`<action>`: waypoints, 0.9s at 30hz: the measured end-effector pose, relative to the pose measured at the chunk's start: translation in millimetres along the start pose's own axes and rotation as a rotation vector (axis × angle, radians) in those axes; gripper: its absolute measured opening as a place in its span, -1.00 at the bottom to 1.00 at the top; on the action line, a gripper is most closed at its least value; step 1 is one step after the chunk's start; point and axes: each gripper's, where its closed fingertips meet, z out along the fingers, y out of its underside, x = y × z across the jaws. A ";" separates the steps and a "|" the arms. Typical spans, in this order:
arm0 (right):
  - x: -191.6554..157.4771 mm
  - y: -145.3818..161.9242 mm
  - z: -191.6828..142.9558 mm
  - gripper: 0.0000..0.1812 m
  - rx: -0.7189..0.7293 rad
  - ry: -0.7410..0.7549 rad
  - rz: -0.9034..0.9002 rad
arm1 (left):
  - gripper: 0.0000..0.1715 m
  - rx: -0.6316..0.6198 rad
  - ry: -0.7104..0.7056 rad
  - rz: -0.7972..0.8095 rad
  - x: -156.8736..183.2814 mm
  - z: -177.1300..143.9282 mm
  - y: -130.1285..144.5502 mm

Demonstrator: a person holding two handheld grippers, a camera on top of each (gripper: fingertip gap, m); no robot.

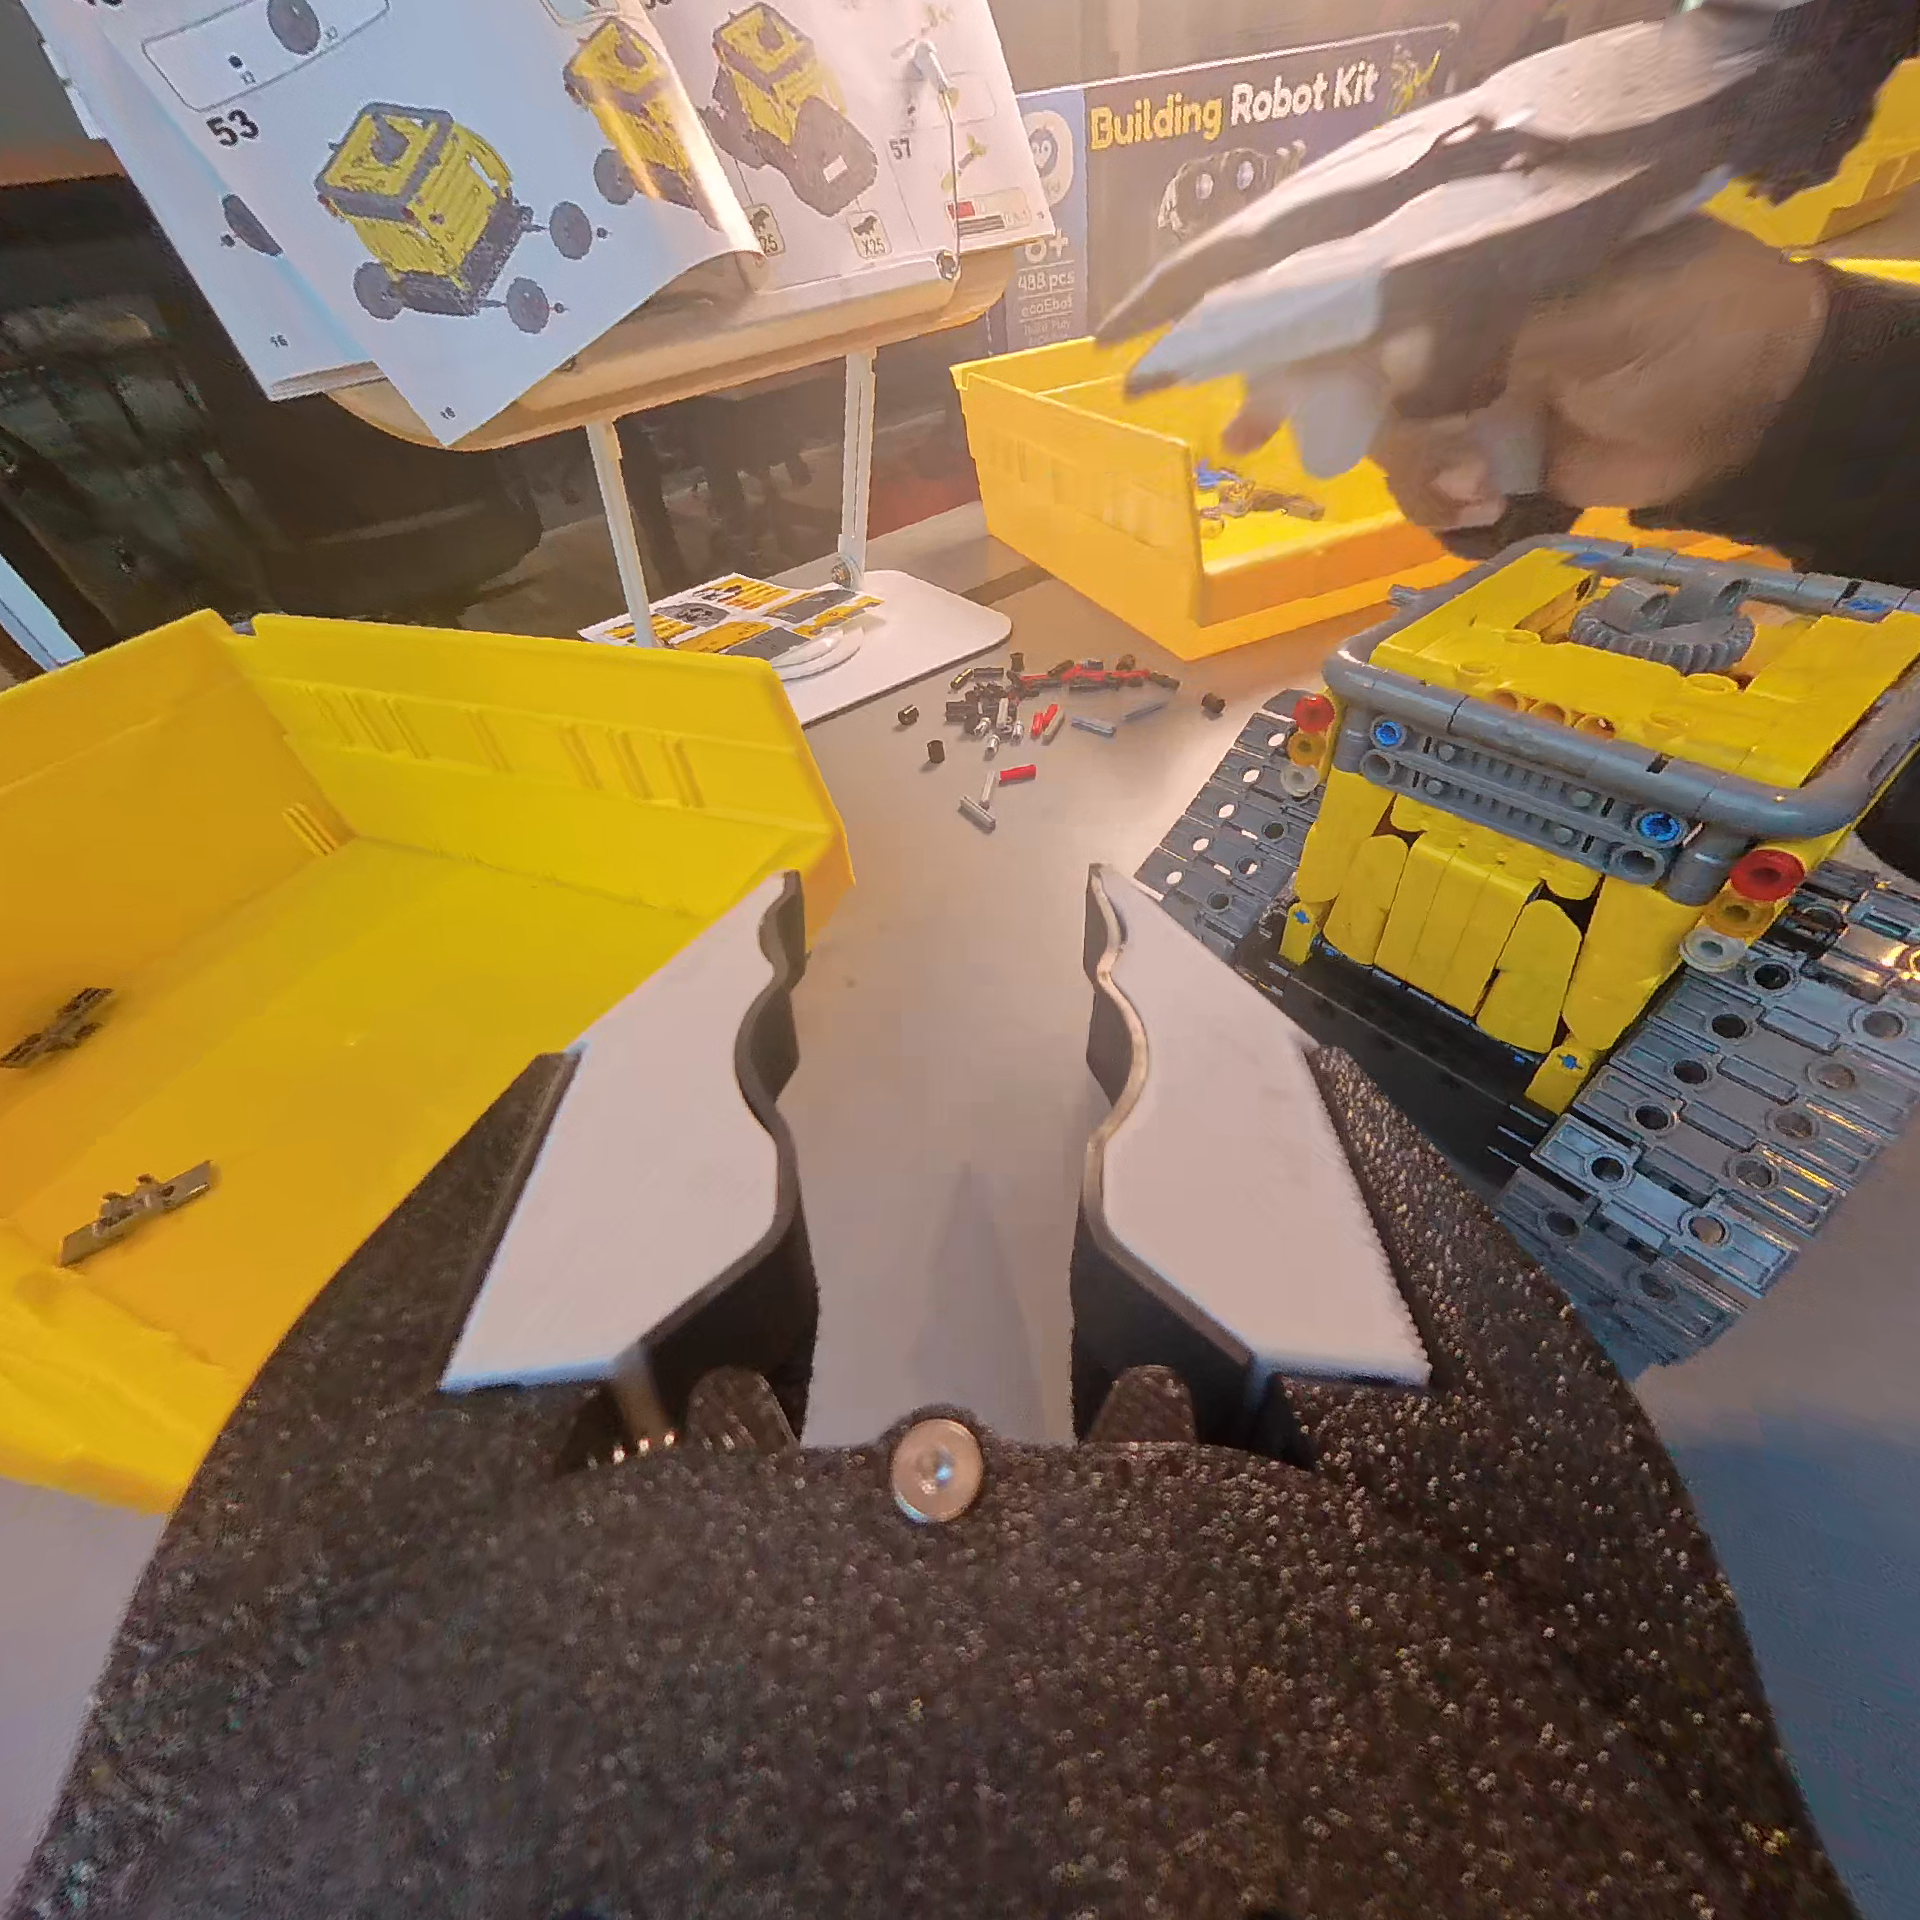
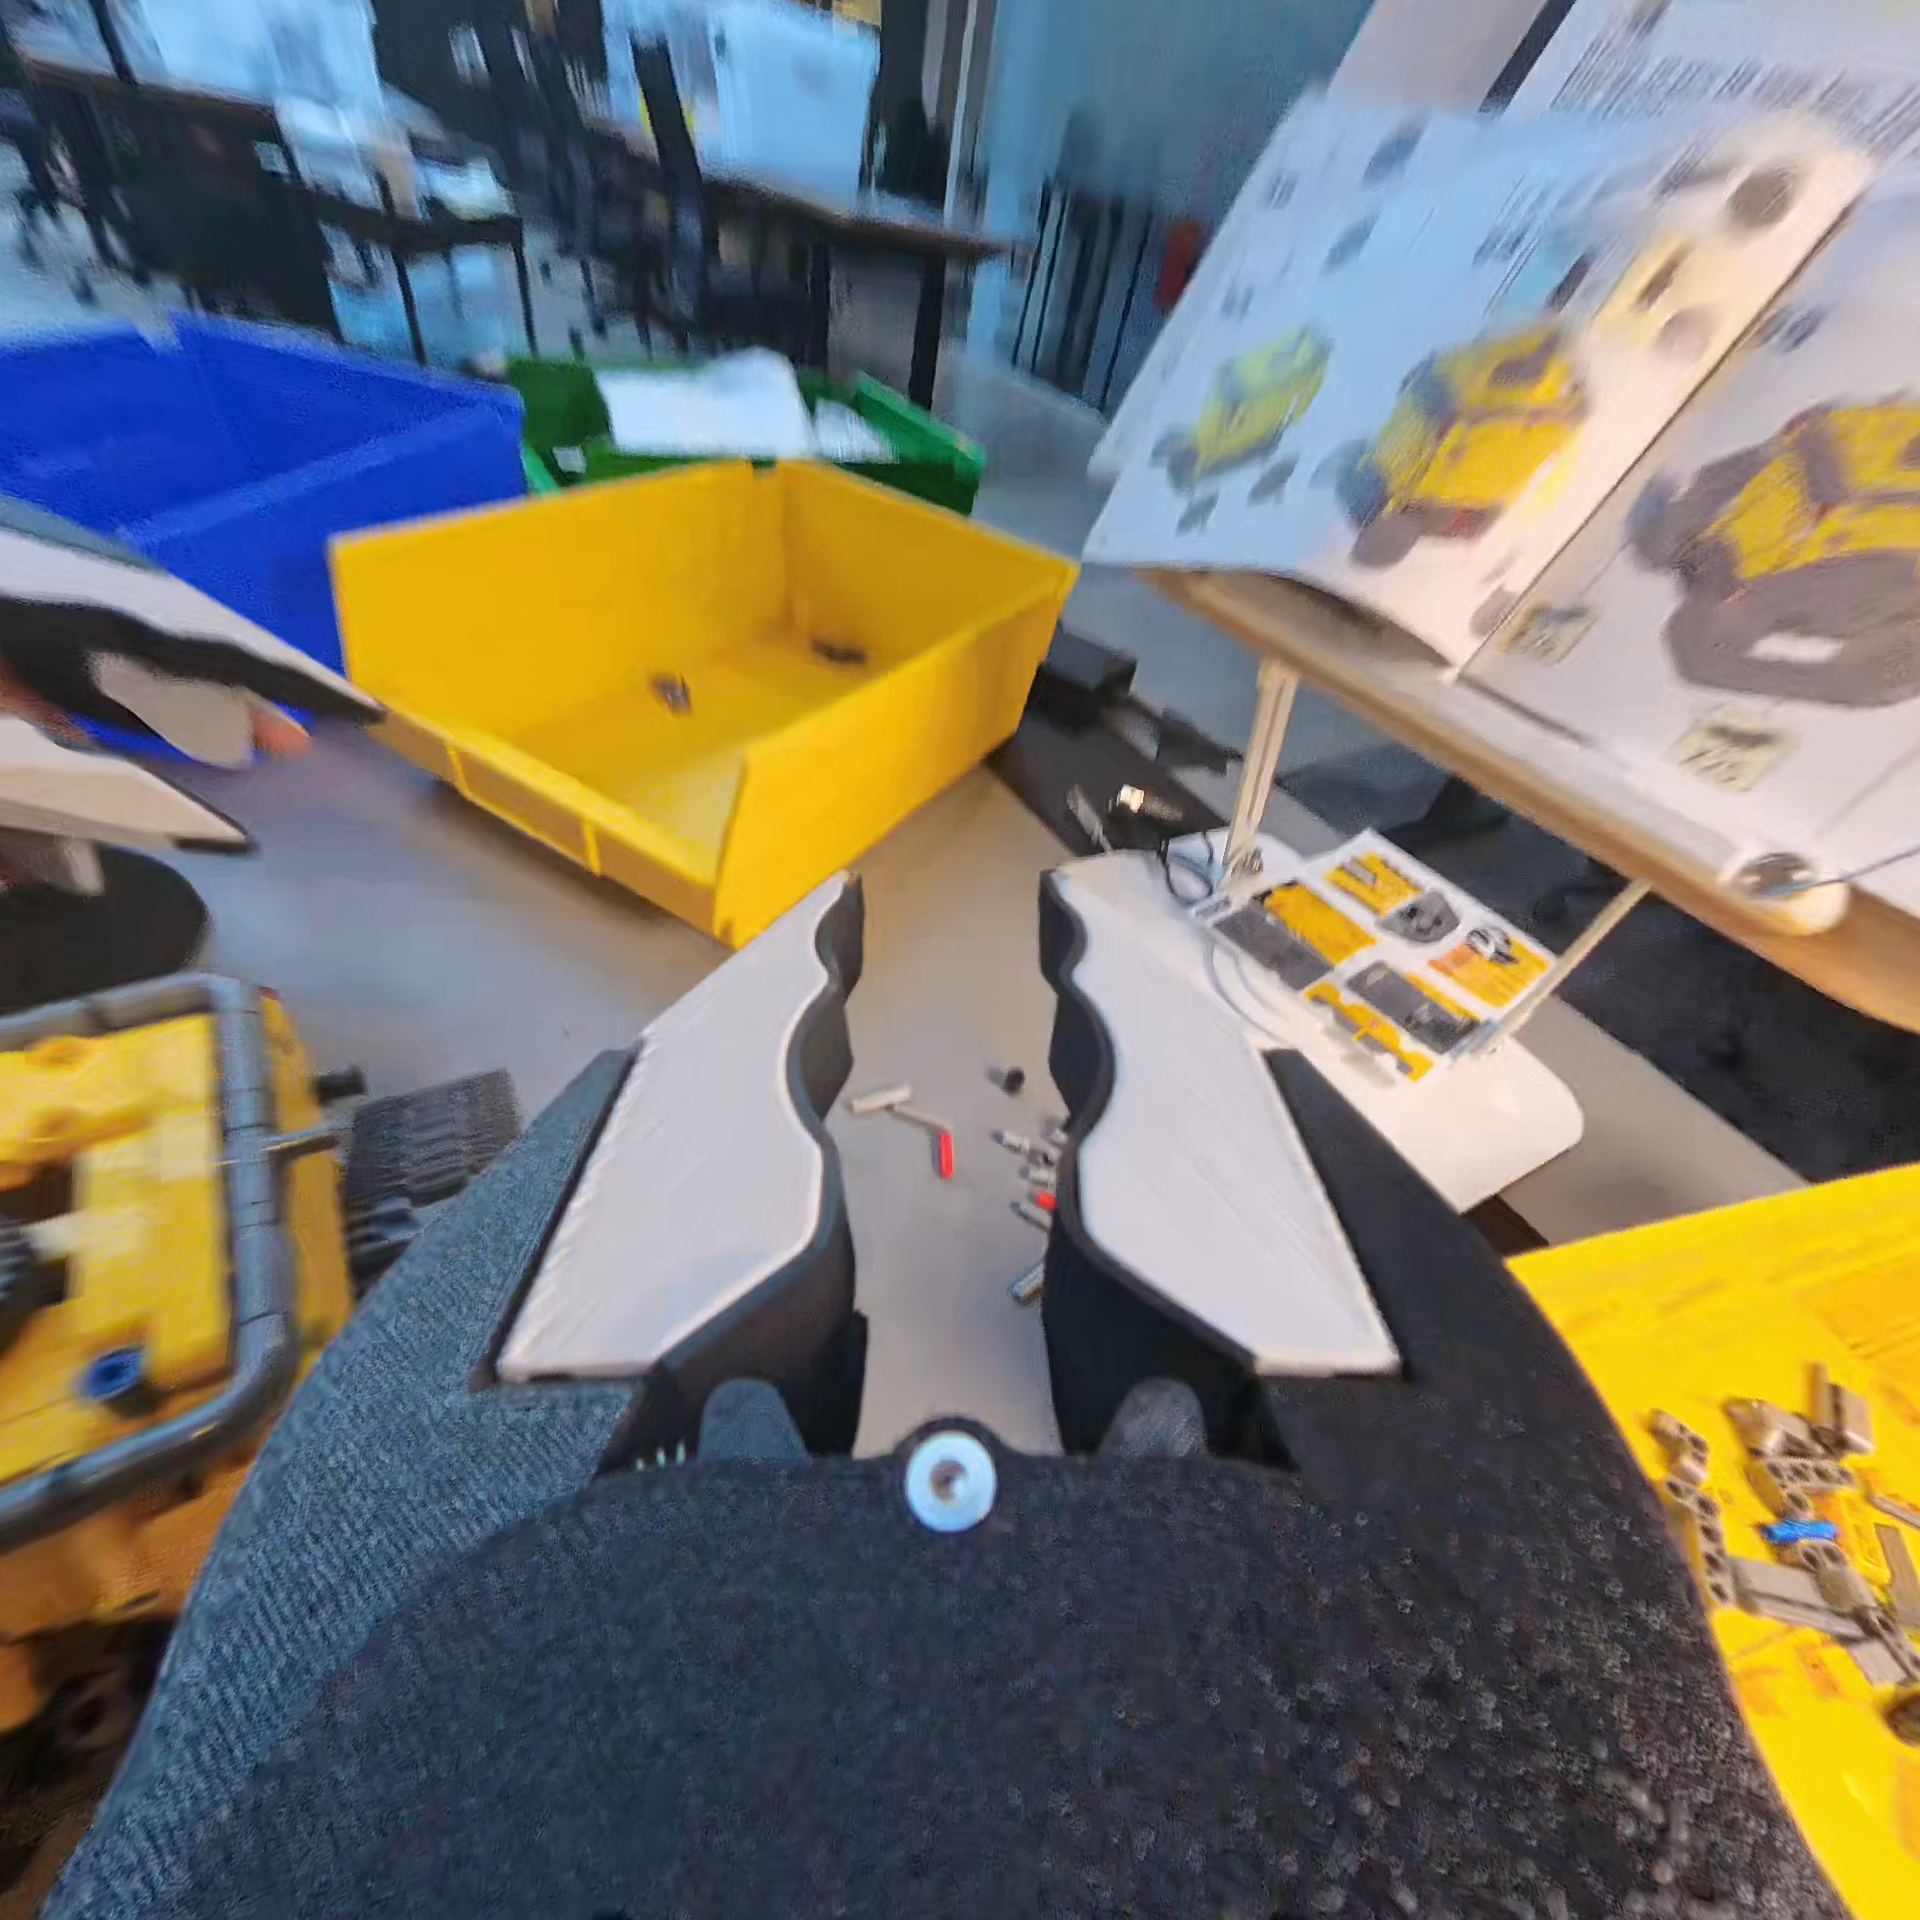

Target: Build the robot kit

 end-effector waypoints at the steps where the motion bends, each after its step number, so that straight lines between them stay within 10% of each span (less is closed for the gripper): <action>1: -1.2 -11.4 -17.1 -0.58 0.072 0.006 0.015 | -0.38 0.001 0.002 -0.006 -0.4 -0.1 -0.1; 12: 2.5 60.2 -111.9 -0.36 0.054 0.221 0.045 | -0.34 0.001 -0.027 -0.074 -11.9 1.0 0.7; 27: 12.2 74.9 -112.1 -0.39 0.039 0.261 0.062 | -0.32 0.100 -0.002 -0.283 -34.6 -8.4 -9.6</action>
